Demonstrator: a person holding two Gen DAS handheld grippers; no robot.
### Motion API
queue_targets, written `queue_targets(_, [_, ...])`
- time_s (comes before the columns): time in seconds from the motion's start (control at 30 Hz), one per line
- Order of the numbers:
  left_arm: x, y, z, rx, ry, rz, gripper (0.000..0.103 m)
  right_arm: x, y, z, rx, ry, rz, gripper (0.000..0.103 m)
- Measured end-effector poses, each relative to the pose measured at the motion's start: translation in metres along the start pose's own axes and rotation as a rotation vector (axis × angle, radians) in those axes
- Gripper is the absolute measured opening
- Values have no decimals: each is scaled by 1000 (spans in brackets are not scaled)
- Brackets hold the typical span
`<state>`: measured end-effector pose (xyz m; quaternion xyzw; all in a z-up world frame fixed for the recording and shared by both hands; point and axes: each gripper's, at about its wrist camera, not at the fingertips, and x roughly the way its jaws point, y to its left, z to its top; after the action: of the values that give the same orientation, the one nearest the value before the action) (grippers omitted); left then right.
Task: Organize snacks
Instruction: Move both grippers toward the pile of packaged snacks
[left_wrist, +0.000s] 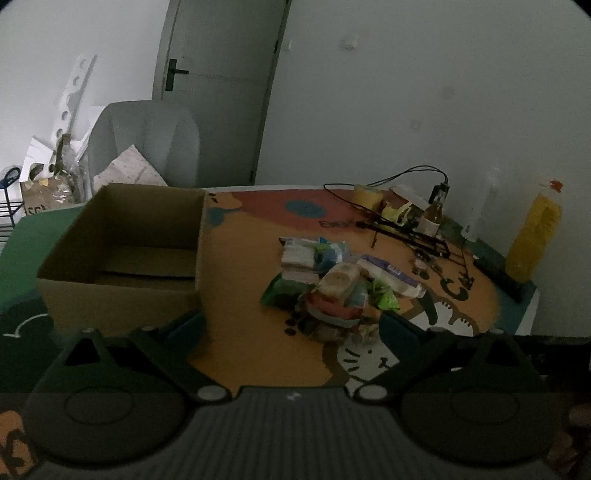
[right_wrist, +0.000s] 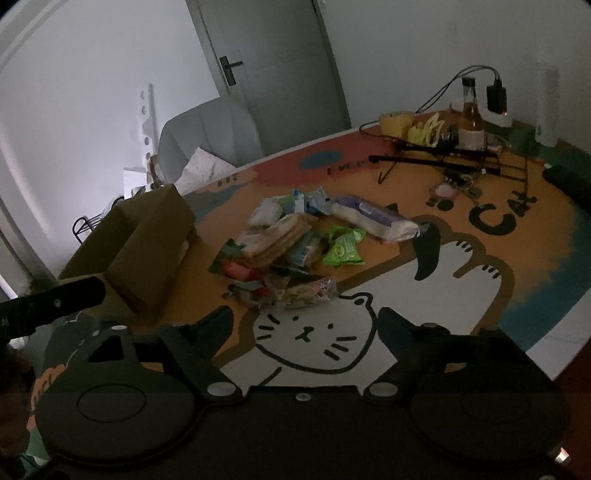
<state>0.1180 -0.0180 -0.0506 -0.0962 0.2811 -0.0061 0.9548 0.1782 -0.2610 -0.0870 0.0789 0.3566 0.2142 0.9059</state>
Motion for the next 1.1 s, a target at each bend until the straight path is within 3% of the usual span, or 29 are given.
queue_targets(0.57, [62,-7,5,-30,32,-39,88,58,-17,7,26,58,15,75])
queue_targets(1.1, [104,2,5,-50,109,-4,71,96,-5,12,-34,88,36,76])
